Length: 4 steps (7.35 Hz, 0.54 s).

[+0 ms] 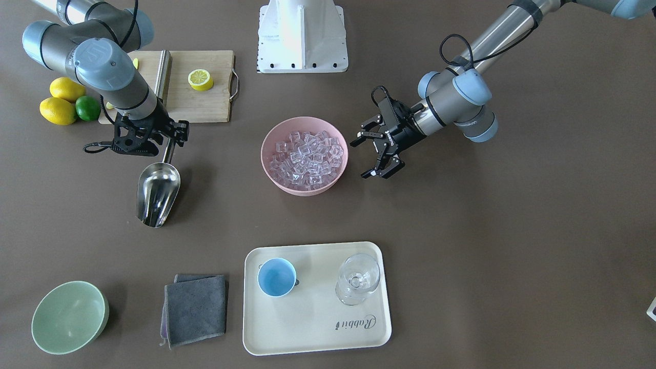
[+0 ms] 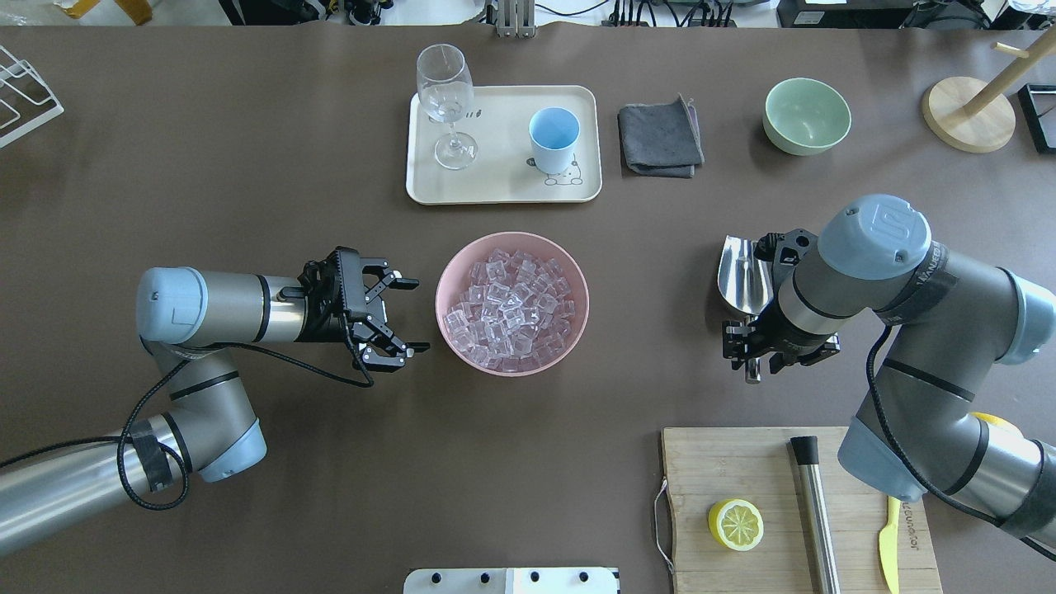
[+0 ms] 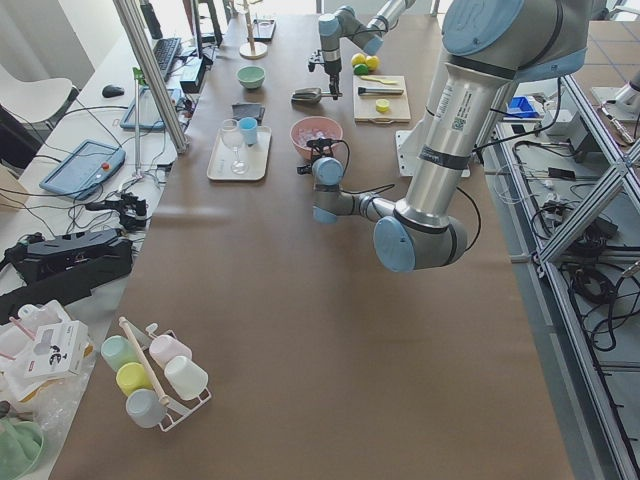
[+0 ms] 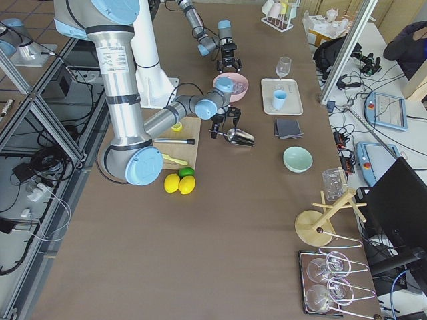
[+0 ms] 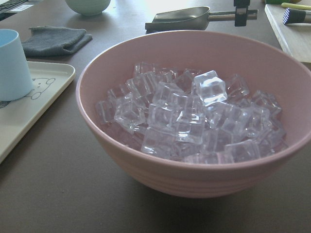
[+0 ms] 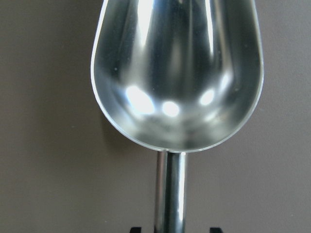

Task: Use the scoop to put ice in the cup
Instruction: 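Move the left gripper beside the pink bowl while the right gripper grasps the metal scoop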

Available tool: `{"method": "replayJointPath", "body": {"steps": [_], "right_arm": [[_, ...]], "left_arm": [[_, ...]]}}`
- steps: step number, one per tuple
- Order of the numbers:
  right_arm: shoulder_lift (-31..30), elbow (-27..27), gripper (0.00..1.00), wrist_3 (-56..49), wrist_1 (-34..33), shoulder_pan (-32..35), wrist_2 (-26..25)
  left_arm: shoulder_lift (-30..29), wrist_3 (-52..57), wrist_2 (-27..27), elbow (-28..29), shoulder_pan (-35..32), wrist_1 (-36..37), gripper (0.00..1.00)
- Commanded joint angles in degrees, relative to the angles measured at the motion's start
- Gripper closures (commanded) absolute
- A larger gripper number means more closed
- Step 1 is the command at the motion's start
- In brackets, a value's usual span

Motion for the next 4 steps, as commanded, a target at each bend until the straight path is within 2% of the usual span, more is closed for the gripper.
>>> {"method": "replayJointPath", "body": {"steps": [1, 2, 3, 4], "right_arm": [[0.1, 0.0, 0.51, 0.7, -0.1, -0.1, 0.0], [0.0, 0.1, 0.70, 0.7, -0.1, -0.1, 0.0], [0.0, 0.2, 1.00, 0.7, 0.0, -0.1, 0.1], [0.0, 0.2, 1.00, 0.7, -0.1, -0.2, 0.0]], "left_arm": [[-0.7, -0.1, -0.2, 1.1, 0.3, 0.1, 0.02], [-0.8, -0.1, -0.1, 1.4, 1.1, 0.1, 0.02], [-0.8, -0.1, -0.1, 1.7, 1.4, 0.1, 0.02], [-0.8, -0.1, 0.0, 1.7, 1.4, 0.1, 0.02]]}}
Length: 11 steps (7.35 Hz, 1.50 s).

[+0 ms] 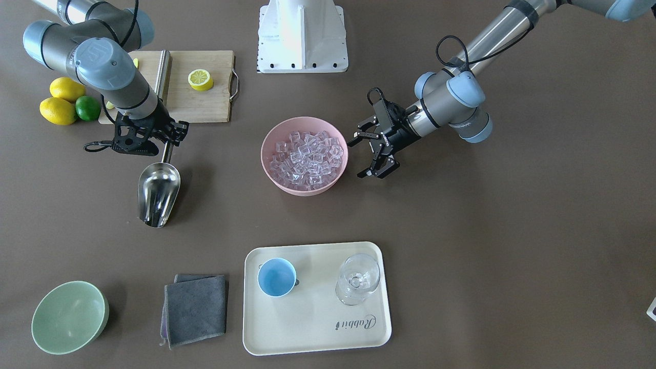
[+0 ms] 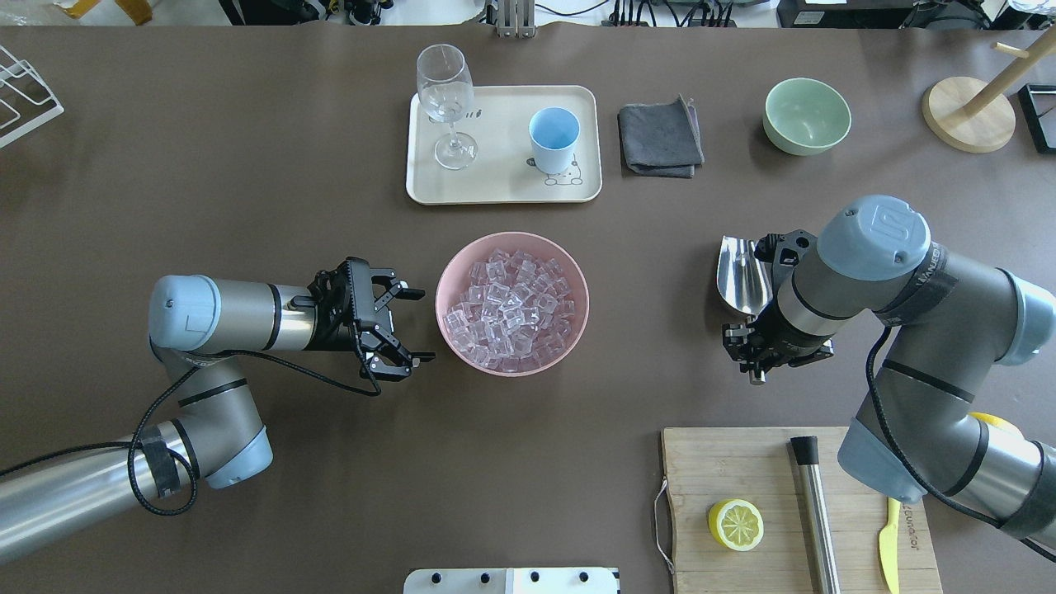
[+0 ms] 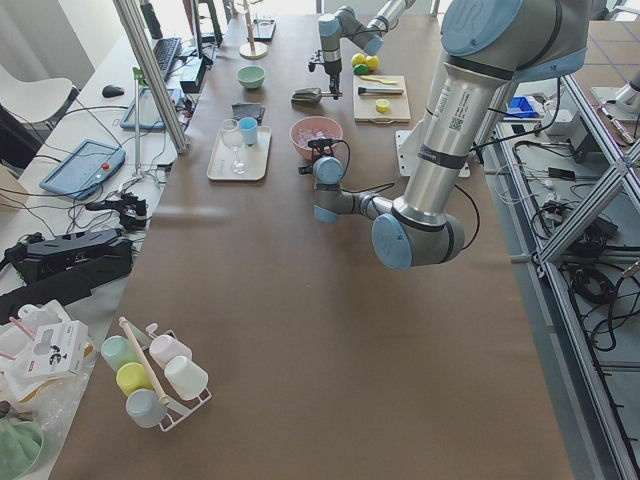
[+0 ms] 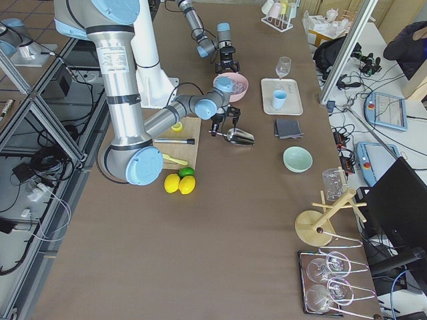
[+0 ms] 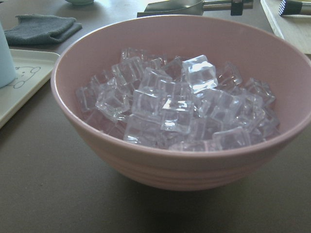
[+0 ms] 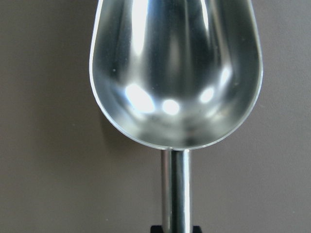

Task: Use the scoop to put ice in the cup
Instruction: 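Move the left gripper beside the pink bowl while the right gripper grasps the metal scoop, then lift the metal scoop with the right gripper off the table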

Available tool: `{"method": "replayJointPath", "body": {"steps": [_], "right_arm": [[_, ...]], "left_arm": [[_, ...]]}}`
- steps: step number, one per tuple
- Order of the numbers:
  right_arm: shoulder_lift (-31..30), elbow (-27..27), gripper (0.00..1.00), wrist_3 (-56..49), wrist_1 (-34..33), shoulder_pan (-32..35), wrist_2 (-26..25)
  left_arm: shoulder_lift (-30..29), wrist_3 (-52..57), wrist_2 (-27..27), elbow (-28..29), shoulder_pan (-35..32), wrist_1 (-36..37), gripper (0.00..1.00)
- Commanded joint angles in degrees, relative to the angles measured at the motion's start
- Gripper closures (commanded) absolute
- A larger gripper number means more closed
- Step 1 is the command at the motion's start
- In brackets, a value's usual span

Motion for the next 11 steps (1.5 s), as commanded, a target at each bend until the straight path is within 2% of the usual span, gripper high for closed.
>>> {"method": "replayJointPath", "body": {"steps": [1, 3, 4, 5, 6, 8, 10, 11], "right_arm": [[0.0, 0.1, 1.00, 0.0, 0.0, -0.2, 0.0], [-0.5, 2.8, 1.00, -0.4, -1.4, -0.2, -0.2], [-0.7, 6.2, 1.00, -1.3, -4.8, -0.2, -0.3], [-0.9, 10.8, 1.00, -8.4, -10.6, 0.9, -0.7], [-0.8, 14.0, 1.00, -24.3, -16.7, 4.4, -2.1], [-0.7, 14.1, 1.00, -46.7, -19.1, 11.2, -2.2], [-0.6, 13.6, 1.00, -55.6, -19.7, 14.1, -1.3], [0.3, 13.3, 1.00, -59.4, -22.2, 14.4, -1.1]], "left_arm": [[-0.1, 0.0, 0.0, 0.2, 0.3, 0.0, 0.02], [-0.7, -0.1, -0.1, 0.3, 0.1, 0.6, 0.02], [-1.8, 0.0, -0.2, 0.2, 0.1, 3.1, 0.02], [-2.1, 0.0, -0.4, 0.2, 0.1, 4.1, 0.02], [-1.7, 0.0, -0.6, -0.2, 0.0, 4.1, 0.02], [-1.8, -0.1, -2.3, -0.2, -0.1, 4.1, 0.02], [-1.5, 0.0, -3.3, -0.2, -0.2, 3.7, 0.02], [-1.4, 0.0, -4.1, -0.2, -0.6, 3.6, 0.02]]}}
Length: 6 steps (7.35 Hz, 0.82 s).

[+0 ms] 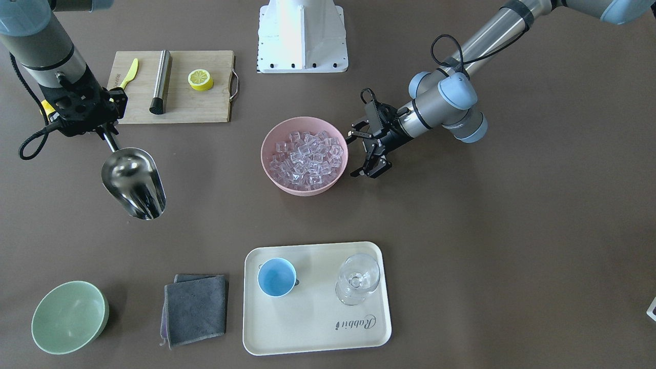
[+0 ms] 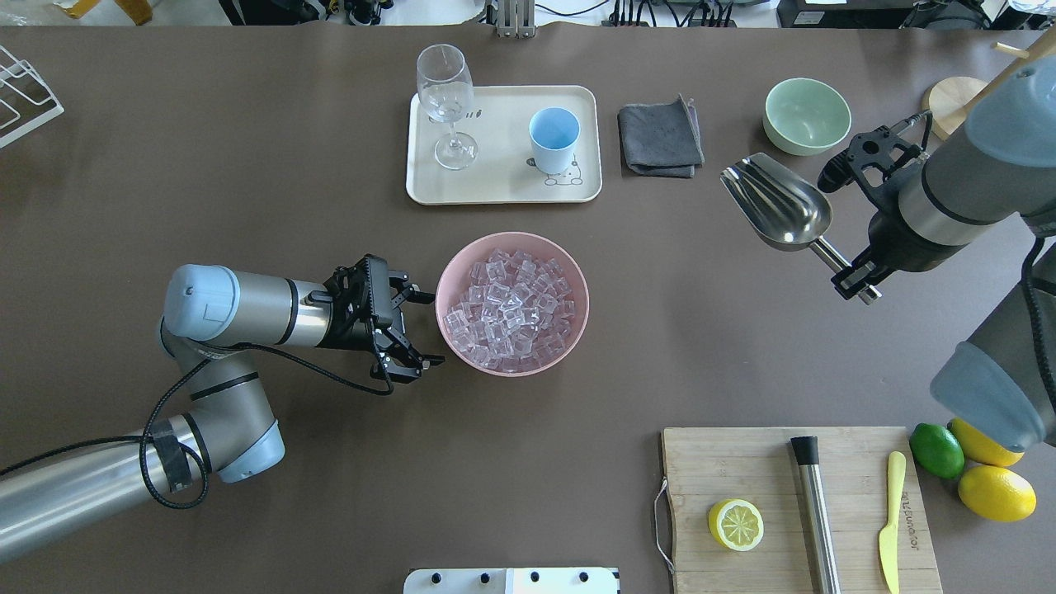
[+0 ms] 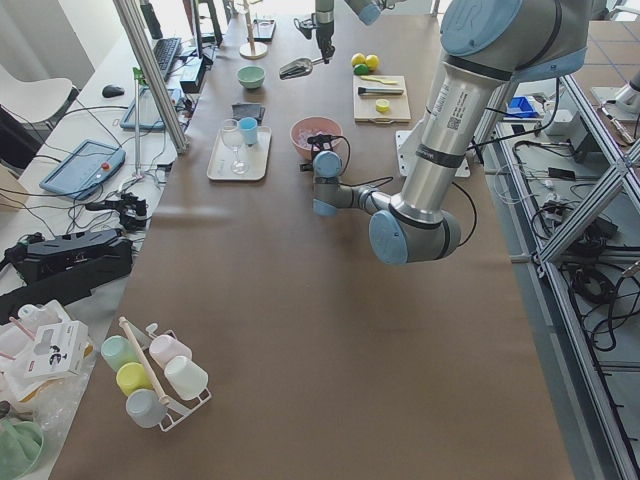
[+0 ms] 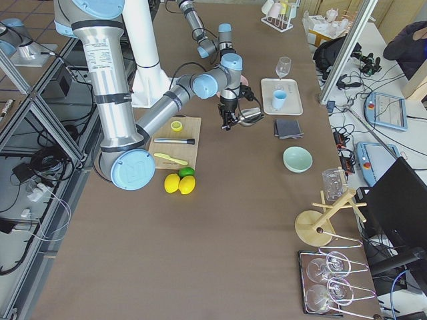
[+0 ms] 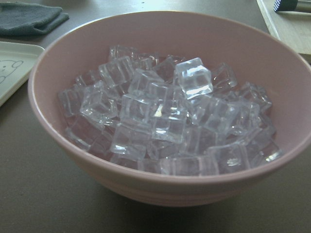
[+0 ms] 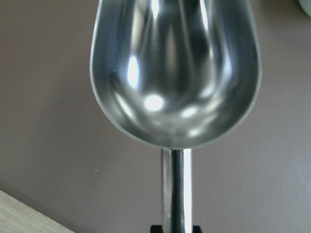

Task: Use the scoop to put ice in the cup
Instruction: 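Lift the metal scoop with the right gripper off the table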

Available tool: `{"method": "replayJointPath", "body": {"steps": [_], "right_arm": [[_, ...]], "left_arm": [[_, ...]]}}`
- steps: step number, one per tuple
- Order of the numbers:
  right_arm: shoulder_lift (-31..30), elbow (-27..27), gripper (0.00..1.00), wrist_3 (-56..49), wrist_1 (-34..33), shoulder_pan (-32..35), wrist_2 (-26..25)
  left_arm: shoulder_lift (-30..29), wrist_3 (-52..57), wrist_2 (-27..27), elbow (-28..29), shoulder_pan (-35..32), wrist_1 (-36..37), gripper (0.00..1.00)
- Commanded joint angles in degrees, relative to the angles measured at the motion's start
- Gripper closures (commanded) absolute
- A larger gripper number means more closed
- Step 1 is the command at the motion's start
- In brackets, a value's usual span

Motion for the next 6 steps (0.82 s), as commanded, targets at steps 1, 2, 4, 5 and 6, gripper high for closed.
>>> {"method": "replayJointPath", "body": {"steps": [1, 2, 4, 5, 6], "right_arm": [[1.7, -0.2, 1.00, -13.9, -5.2, 1.5, 0.4], [1.9, 0.7, 1.00, -19.9, -7.2, 1.5, 1.6], [3.7, 1.9, 1.00, -31.6, -11.0, 1.5, 1.7], [8.7, 2.4, 1.00, -35.4, -19.9, 1.1, 1.7], [13.7, 2.5, 1.00, -36.7, -28.3, 0.0, 1.2]], "left_arm": [[0.7, 0.0, -1.3, 0.0, -0.7, -0.9, 0.02], [1.4, 0.0, -1.3, 0.0, -0.8, -2.4, 0.02], [1.4, 0.0, -1.2, 0.0, -1.1, -2.5, 0.02], [1.4, 0.0, -1.2, 0.0, -1.2, -2.5, 0.02], [1.3, 0.0, -1.2, 0.0, -1.5, -2.9, 0.02]]}}
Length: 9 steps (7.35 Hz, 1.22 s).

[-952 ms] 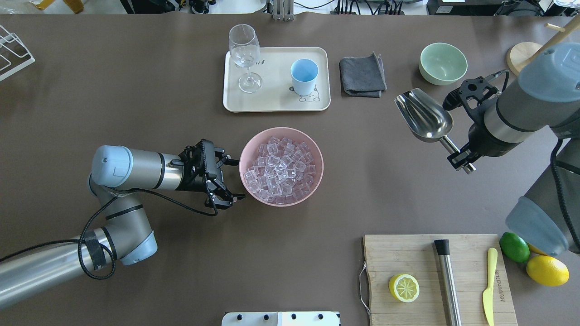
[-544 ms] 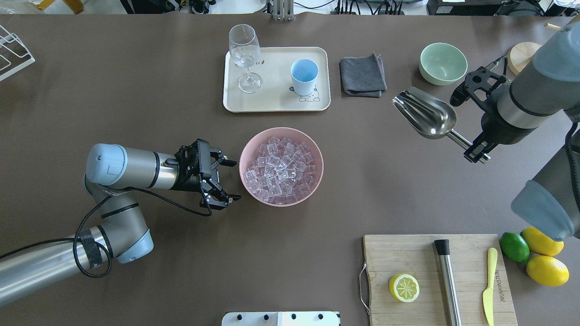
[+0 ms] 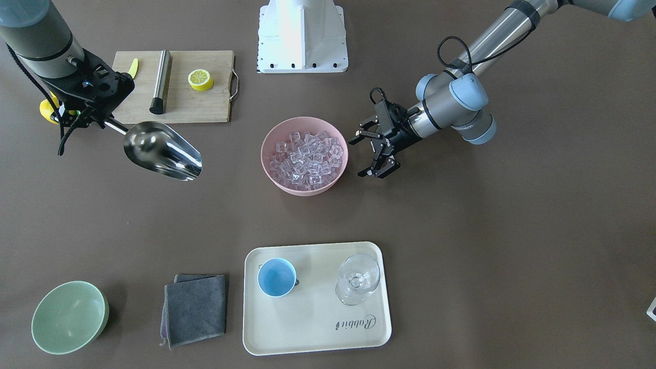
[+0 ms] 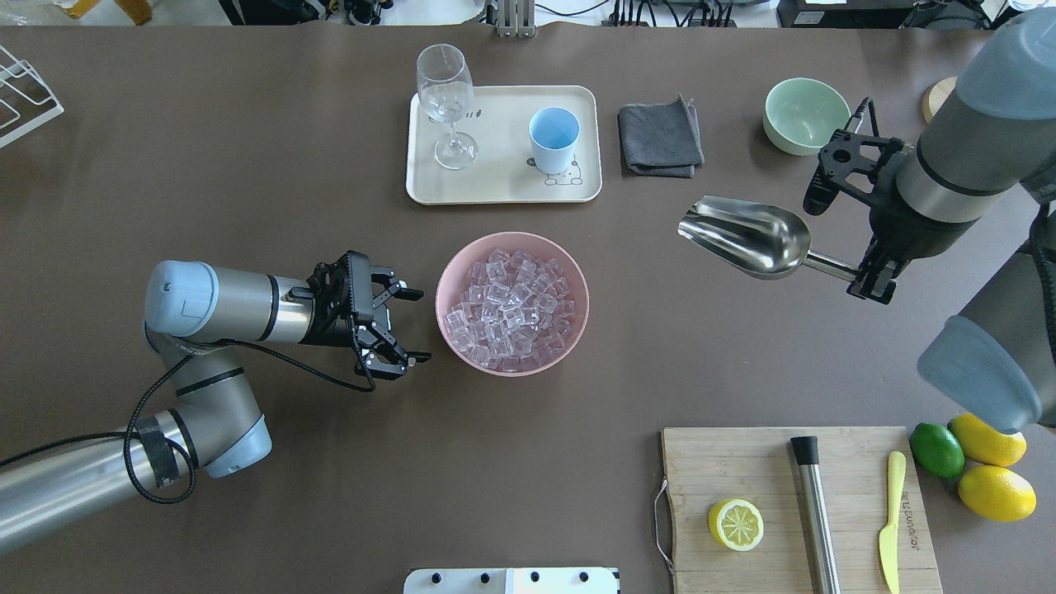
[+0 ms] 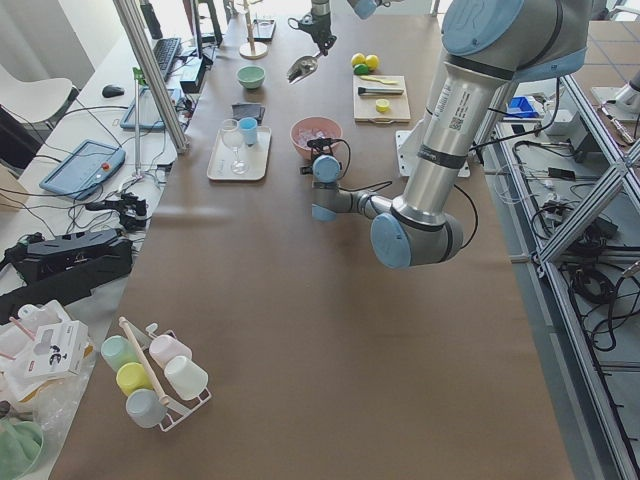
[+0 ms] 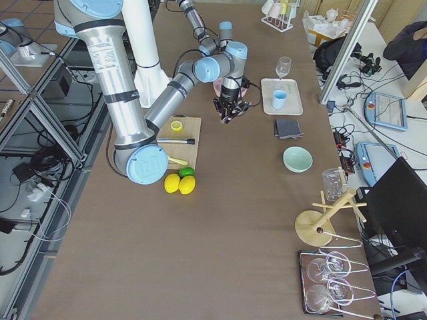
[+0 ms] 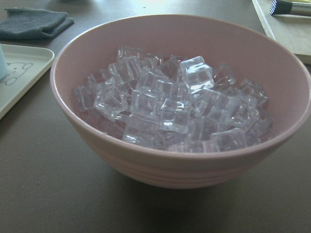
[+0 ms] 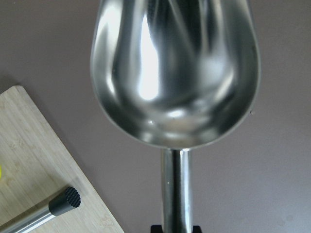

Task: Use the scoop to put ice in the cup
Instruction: 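Lift the metal scoop with the right gripper off the table, then swing the right arm over and lower the scoop into the pink bowl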

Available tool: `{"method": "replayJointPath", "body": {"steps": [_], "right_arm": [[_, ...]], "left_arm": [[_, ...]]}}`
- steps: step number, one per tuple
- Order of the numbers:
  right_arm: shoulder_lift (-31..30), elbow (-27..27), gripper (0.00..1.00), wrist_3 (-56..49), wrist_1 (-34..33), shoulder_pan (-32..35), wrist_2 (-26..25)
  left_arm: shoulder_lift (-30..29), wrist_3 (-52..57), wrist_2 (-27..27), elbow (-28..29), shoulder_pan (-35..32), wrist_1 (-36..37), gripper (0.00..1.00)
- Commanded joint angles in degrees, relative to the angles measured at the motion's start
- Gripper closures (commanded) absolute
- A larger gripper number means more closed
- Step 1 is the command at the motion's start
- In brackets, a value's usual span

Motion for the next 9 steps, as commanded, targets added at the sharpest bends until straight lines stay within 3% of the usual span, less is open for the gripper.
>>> {"method": "replayJointPath", "body": {"steps": [1, 4, 5, 9], "right_arm": [[11.5, 0.4, 1.00, -4.8, -19.8, -2.2, -0.5], [23.2, -1.1, 1.00, -4.6, -39.9, -5.9, -0.6], [28.7, -5.6, 1.00, -4.6, -44.6, -6.7, -0.6], [37.6, -19.1, 1.00, -3.5, -48.9, -7.9, 0.5]], "left_arm": [[0.0, 0.0, -0.1, -0.1, -0.8, -1.5, 0.02], [0.0, 0.0, 0.0, 0.0, -0.8, -1.3, 0.02], [0.0, 0.0, 0.0, -0.1, -0.9, -1.4, 0.02], [-0.1, -0.1, 0.4, 0.0, -1.0, -1.1, 0.02]]}}
